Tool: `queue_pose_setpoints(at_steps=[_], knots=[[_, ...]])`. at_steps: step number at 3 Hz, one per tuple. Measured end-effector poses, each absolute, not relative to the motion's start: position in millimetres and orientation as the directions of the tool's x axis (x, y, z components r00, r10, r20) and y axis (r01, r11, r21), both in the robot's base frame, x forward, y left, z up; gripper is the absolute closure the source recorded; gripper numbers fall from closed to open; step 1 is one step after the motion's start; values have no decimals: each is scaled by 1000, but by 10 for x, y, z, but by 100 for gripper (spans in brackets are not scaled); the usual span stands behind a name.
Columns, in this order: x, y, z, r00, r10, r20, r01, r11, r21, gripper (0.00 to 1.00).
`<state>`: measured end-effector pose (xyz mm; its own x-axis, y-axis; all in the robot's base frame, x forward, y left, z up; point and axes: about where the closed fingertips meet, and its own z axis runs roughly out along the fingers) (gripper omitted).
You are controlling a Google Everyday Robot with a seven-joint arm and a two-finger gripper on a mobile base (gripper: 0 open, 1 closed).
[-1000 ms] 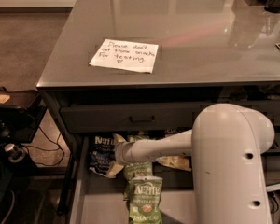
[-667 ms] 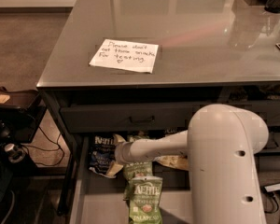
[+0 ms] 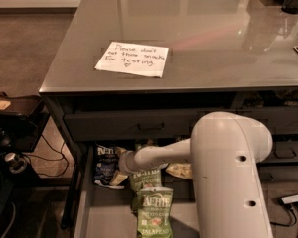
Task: Pick blue chip bag from middle drawer and place on counter
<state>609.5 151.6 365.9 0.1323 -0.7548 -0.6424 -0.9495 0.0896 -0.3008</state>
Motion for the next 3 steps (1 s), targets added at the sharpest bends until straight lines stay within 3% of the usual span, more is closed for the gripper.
queue_pose_setpoints(at_steps=[3], knots=[[5867,1843,3815,195,-723,-663,-965,-20,-263,89]])
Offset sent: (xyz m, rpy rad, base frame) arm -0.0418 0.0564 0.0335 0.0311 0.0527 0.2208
